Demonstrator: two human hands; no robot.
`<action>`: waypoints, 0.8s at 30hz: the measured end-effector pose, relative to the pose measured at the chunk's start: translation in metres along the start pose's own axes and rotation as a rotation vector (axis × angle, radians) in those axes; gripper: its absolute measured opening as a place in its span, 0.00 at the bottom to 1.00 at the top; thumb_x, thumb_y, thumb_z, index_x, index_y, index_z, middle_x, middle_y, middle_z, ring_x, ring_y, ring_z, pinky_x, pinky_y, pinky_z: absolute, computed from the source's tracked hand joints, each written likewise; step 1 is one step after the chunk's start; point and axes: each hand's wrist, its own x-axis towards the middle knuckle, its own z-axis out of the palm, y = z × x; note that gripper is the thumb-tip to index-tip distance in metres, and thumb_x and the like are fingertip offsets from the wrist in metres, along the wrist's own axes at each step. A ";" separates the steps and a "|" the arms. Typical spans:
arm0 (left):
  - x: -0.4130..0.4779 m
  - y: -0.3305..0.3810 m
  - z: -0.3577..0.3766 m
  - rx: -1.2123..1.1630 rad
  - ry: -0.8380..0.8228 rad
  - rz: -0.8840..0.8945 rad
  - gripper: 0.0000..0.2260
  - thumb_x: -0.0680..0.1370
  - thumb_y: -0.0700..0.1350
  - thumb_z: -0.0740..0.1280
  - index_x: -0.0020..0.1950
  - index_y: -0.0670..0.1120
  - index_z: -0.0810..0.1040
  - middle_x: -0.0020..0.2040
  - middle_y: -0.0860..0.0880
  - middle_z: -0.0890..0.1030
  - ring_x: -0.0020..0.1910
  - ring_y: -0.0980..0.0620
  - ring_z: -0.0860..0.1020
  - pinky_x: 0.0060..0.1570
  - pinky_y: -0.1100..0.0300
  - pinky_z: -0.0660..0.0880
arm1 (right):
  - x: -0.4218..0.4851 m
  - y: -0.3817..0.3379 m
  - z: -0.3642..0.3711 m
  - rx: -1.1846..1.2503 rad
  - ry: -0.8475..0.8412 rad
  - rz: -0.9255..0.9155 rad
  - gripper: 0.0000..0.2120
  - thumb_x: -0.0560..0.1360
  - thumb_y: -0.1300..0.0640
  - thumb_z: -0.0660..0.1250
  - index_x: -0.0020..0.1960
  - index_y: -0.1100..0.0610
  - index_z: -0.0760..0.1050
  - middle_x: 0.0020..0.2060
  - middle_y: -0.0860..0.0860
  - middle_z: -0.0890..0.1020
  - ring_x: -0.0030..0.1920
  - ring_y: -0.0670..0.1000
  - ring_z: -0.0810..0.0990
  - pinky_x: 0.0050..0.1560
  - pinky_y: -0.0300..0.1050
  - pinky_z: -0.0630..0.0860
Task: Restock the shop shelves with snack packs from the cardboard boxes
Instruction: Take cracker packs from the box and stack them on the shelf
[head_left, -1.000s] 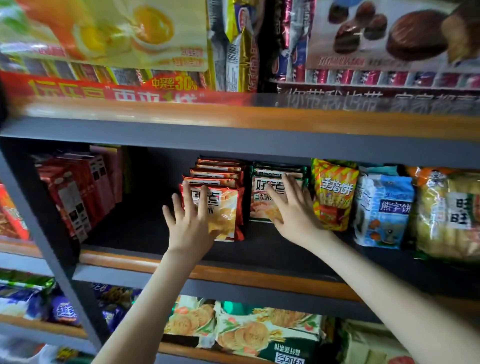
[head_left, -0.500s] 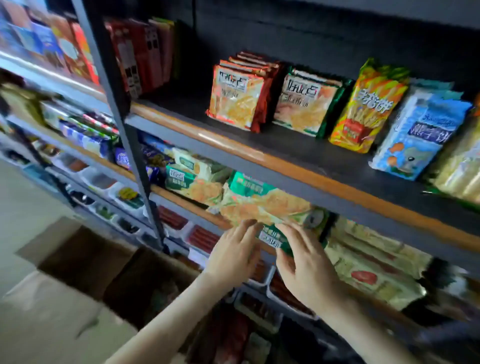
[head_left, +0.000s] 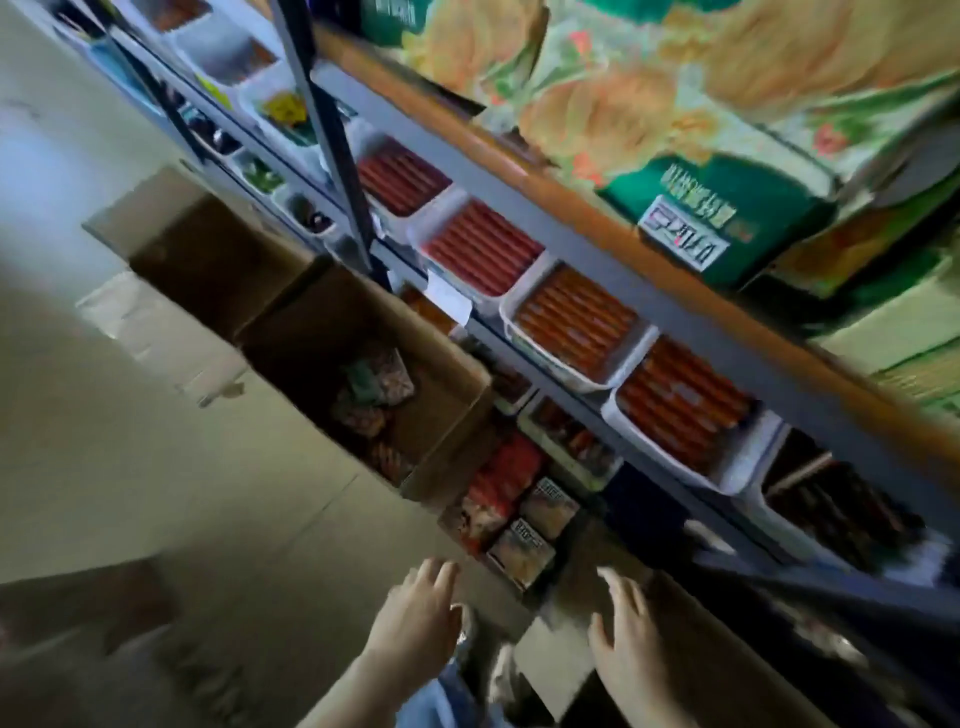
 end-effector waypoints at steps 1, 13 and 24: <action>0.011 -0.011 0.020 0.024 -0.011 0.008 0.22 0.77 0.52 0.64 0.71 0.48 0.68 0.65 0.50 0.70 0.61 0.47 0.74 0.57 0.56 0.74 | 0.015 0.012 0.026 -0.014 -0.036 0.026 0.25 0.80 0.61 0.61 0.74 0.51 0.60 0.70 0.50 0.66 0.69 0.49 0.68 0.61 0.36 0.67; 0.184 -0.097 0.271 0.223 0.063 0.193 0.34 0.58 0.48 0.79 0.62 0.38 0.79 0.57 0.40 0.81 0.54 0.41 0.81 0.53 0.49 0.78 | 0.195 0.125 0.268 -0.016 -0.172 0.203 0.32 0.79 0.62 0.62 0.78 0.54 0.51 0.75 0.56 0.57 0.73 0.56 0.63 0.67 0.45 0.67; 0.275 -0.152 0.396 0.272 0.162 0.348 0.30 0.76 0.61 0.58 0.73 0.45 0.69 0.73 0.36 0.67 0.72 0.37 0.62 0.71 0.38 0.53 | 0.337 0.174 0.350 -0.269 -0.139 0.104 0.48 0.75 0.47 0.69 0.78 0.57 0.37 0.78 0.55 0.45 0.77 0.55 0.46 0.75 0.51 0.49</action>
